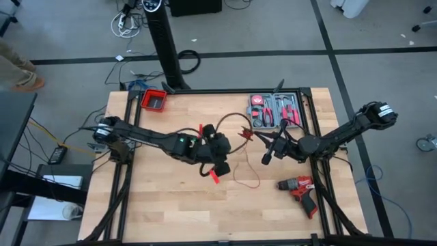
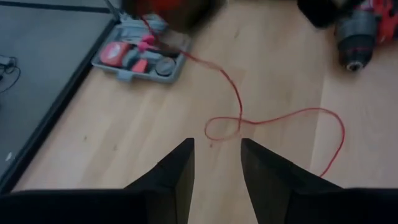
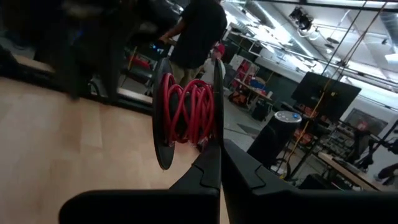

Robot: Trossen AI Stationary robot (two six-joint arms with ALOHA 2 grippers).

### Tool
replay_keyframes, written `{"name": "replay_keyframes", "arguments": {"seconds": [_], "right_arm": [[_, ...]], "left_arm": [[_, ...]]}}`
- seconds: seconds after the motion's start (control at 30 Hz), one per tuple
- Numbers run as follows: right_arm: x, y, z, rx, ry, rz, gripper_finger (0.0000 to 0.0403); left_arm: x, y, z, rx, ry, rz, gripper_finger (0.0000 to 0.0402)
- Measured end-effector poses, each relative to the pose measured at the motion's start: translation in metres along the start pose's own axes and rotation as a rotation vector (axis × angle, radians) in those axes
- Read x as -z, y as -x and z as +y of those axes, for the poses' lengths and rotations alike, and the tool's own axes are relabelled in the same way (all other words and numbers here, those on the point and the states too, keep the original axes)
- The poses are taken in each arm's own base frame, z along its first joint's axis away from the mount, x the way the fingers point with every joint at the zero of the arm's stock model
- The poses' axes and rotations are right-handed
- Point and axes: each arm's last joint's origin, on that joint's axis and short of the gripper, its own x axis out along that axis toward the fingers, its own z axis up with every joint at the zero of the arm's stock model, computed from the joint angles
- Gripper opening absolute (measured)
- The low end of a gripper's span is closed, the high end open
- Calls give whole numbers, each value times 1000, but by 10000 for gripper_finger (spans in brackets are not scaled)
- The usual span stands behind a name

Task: Coil cords
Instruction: Uncoil the red wire from the black spool

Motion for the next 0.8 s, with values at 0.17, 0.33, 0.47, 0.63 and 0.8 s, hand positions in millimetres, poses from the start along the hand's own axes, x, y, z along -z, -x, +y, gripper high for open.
{"name": "replay_keyframes", "arguments": {"seconds": [0.17,0.33,0.47,0.63,0.8], "right_arm": [[0,0,0,-15,23,-8,0],[0,3,-1,-5,60,13,0],[-1,3,-4,22,57,22,0],[-1,3,-6,47,60,40,0],[0,3,-7,73,69,60,0]], "left_arm": [[5,-26,-21,58,-99,-13,136],[1,-39,-33,151,-126,-87,136],[-3,-40,-37,198,-132,-130,136],[-6,-38,-38,228,-133,-158,136],[-4,-43,-44,287,-124,-148,136]]}}
